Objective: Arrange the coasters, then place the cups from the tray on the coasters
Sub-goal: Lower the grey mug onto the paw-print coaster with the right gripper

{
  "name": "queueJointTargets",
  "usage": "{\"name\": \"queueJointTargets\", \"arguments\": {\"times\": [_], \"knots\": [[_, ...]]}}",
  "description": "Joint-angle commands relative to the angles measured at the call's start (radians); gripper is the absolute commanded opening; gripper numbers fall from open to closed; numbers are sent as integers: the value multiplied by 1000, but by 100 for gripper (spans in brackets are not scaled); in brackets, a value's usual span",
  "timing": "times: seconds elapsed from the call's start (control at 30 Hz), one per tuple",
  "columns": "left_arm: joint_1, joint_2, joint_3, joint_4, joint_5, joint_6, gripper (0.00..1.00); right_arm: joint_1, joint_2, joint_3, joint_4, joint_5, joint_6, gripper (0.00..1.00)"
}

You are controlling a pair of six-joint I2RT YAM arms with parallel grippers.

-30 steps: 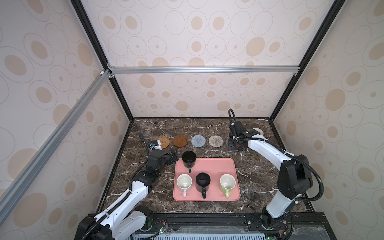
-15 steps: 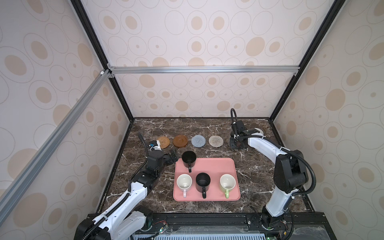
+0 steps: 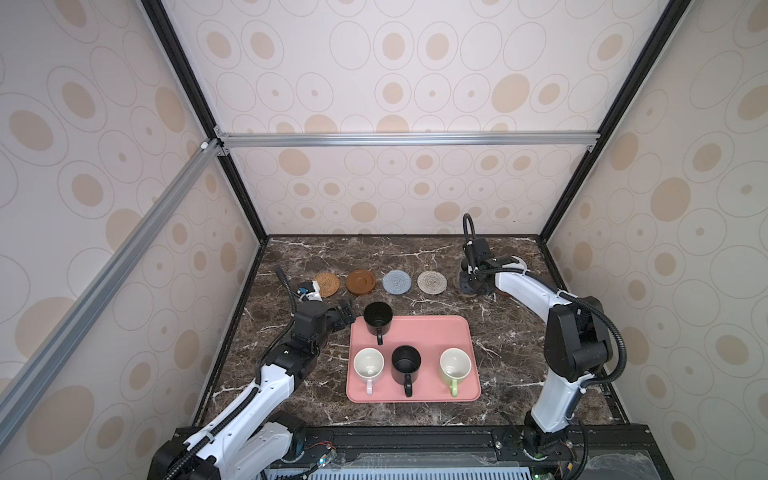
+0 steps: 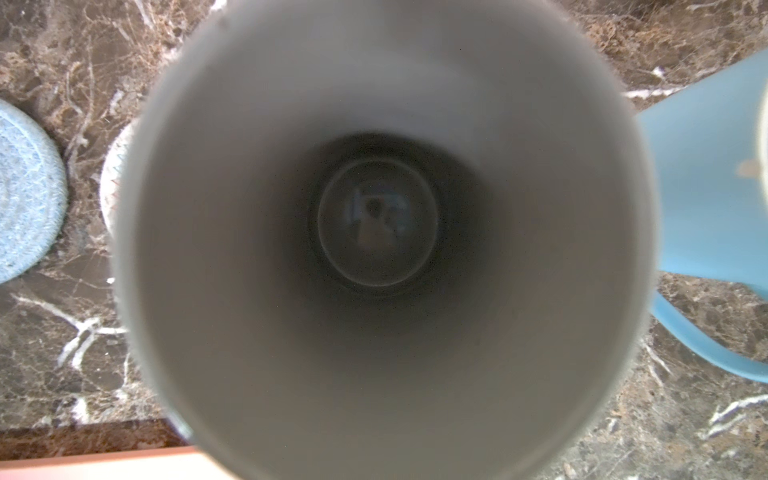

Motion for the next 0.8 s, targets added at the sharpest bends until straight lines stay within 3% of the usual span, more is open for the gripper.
{"name": "queueJointTargets", "arguments": {"times": [0.0,0.77], "knots": [[-8,-19,19,-7,-18,10,100,-13,5,50,59,27,-18,11],[-8,-33,15,-15,-24,6,100,-52,34,75,71,22,-36,11]]}}
